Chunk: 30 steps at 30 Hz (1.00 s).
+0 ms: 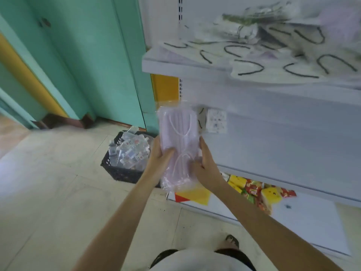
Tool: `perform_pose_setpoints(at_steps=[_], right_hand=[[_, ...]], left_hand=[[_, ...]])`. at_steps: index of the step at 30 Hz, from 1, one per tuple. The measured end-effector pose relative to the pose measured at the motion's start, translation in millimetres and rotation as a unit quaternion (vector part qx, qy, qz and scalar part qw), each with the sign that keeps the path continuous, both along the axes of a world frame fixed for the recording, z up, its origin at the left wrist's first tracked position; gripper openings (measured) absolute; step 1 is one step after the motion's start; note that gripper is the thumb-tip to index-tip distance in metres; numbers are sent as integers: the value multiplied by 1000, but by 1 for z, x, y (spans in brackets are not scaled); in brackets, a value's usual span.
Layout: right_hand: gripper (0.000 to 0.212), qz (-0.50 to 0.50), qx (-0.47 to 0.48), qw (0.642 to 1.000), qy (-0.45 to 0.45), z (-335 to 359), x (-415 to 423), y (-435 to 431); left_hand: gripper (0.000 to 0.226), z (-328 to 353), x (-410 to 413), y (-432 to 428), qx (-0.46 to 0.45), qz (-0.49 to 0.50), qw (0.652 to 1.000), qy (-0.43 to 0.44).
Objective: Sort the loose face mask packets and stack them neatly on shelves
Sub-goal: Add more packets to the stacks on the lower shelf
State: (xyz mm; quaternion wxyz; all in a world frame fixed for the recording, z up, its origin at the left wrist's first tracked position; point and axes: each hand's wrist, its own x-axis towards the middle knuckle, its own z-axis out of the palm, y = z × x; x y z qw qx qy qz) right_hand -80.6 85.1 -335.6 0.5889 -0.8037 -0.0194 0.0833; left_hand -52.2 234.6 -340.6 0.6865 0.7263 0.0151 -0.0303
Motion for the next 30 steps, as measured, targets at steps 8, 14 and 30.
perform_pose_setpoints(at_steps=[8,14,30], right_hand=[[62,-219,80,952,199,-85,16,-93],[58,-294,65,935,185,-119,54,-172],[68,-238,-22,947,214,-182,232,-242]], left_hand=[[14,-63,44,-100,68,-149,968,191],[46,-89,86,-183,138,-227,942,205],[54,-168,213,-233,218,-64,952,204]])
